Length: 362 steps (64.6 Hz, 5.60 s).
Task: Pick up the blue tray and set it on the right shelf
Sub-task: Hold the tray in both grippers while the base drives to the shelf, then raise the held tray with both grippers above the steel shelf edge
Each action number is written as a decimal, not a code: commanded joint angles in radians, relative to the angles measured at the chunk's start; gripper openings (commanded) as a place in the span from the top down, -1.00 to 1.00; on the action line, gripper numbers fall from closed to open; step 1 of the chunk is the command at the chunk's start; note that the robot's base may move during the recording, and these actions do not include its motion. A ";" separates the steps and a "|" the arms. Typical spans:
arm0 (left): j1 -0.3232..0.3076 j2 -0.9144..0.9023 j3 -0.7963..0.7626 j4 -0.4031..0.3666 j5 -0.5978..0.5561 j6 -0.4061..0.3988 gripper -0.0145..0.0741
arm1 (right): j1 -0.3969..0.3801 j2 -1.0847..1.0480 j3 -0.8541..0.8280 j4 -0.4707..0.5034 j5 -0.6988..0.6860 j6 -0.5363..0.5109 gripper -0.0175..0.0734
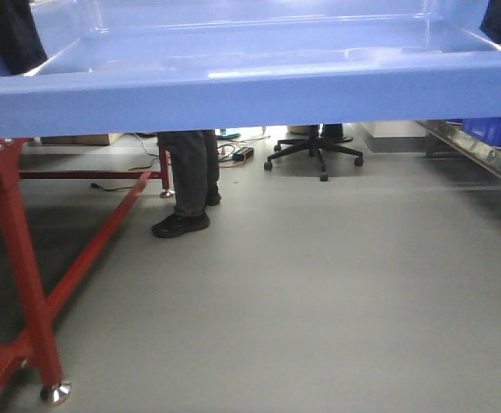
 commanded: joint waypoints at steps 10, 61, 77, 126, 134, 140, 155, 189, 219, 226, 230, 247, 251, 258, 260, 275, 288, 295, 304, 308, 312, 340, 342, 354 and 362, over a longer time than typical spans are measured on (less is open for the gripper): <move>-0.015 -0.032 -0.021 -0.017 0.056 0.034 0.78 | 0.005 -0.030 -0.030 -0.029 -0.064 -0.031 0.49; -0.015 -0.032 -0.021 -0.024 0.056 0.034 0.78 | 0.005 -0.030 -0.030 -0.029 -0.064 -0.031 0.49; -0.015 -0.032 -0.021 -0.028 0.056 0.034 0.78 | 0.005 -0.030 -0.030 -0.029 -0.064 -0.031 0.49; -0.015 -0.032 -0.021 -0.031 0.056 0.034 0.78 | 0.005 -0.030 -0.030 -0.029 -0.064 -0.031 0.49; -0.015 -0.032 -0.021 -0.031 0.056 0.034 0.78 | 0.005 -0.030 -0.030 -0.029 -0.064 -0.031 0.49; -0.015 -0.032 -0.021 -0.031 0.056 0.034 0.78 | 0.005 -0.030 -0.030 -0.029 -0.064 -0.031 0.49; -0.015 -0.032 -0.021 -0.031 0.056 0.034 0.78 | 0.005 -0.030 -0.030 -0.029 -0.064 -0.031 0.49; -0.015 -0.032 -0.021 -0.031 0.056 0.034 0.78 | 0.005 -0.030 -0.030 -0.029 -0.064 -0.031 0.49; -0.015 -0.032 -0.021 -0.031 0.056 0.034 0.78 | 0.005 -0.030 -0.030 -0.029 -0.064 -0.031 0.49; -0.015 -0.032 -0.021 -0.031 0.056 0.034 0.78 | 0.005 -0.030 -0.030 -0.029 -0.064 -0.031 0.49; -0.015 -0.032 -0.021 -0.031 0.056 0.034 0.78 | 0.005 -0.030 -0.030 -0.029 -0.064 -0.031 0.49; -0.015 -0.032 -0.021 -0.031 0.056 0.034 0.78 | 0.005 -0.030 -0.030 -0.029 -0.064 -0.031 0.49; -0.015 -0.032 -0.021 -0.031 0.056 0.034 0.78 | 0.005 -0.030 -0.030 -0.029 -0.064 -0.031 0.49; -0.015 -0.032 -0.021 -0.031 0.056 0.034 0.78 | 0.005 -0.030 -0.030 -0.029 -0.064 -0.031 0.49; -0.015 -0.032 -0.021 -0.031 0.056 0.034 0.78 | 0.005 -0.030 -0.030 -0.029 -0.064 -0.031 0.49; -0.015 -0.032 -0.021 -0.032 0.056 0.034 0.78 | 0.005 -0.030 -0.030 -0.029 -0.064 -0.031 0.49; -0.015 -0.032 -0.021 -0.032 0.056 0.034 0.78 | 0.005 -0.030 -0.030 -0.029 -0.064 -0.031 0.49; -0.015 -0.032 -0.021 -0.032 0.056 0.034 0.78 | 0.005 -0.030 -0.030 -0.029 -0.064 -0.031 0.49; -0.015 -0.032 -0.021 -0.032 0.056 0.034 0.78 | 0.005 -0.030 -0.030 -0.029 -0.064 -0.031 0.49; -0.015 -0.032 -0.021 -0.032 0.056 0.034 0.78 | 0.005 -0.030 -0.030 -0.029 -0.064 -0.031 0.49; -0.015 -0.032 -0.021 -0.032 0.056 0.034 0.78 | 0.005 -0.030 -0.030 -0.029 -0.064 -0.031 0.49; -0.015 -0.032 -0.021 -0.036 0.056 0.034 0.78 | 0.005 -0.030 -0.030 -0.029 -0.072 -0.031 0.49; -0.015 -0.032 -0.021 -0.041 0.056 0.034 0.78 | 0.005 -0.030 -0.030 -0.029 -0.073 -0.031 0.49; -0.015 -0.032 -0.021 -0.051 0.056 0.034 0.78 | 0.005 -0.030 -0.030 -0.029 -0.071 -0.031 0.49; -0.015 -0.032 -0.021 -0.053 0.056 0.034 0.78 | 0.005 -0.030 -0.030 -0.029 -0.072 -0.031 0.49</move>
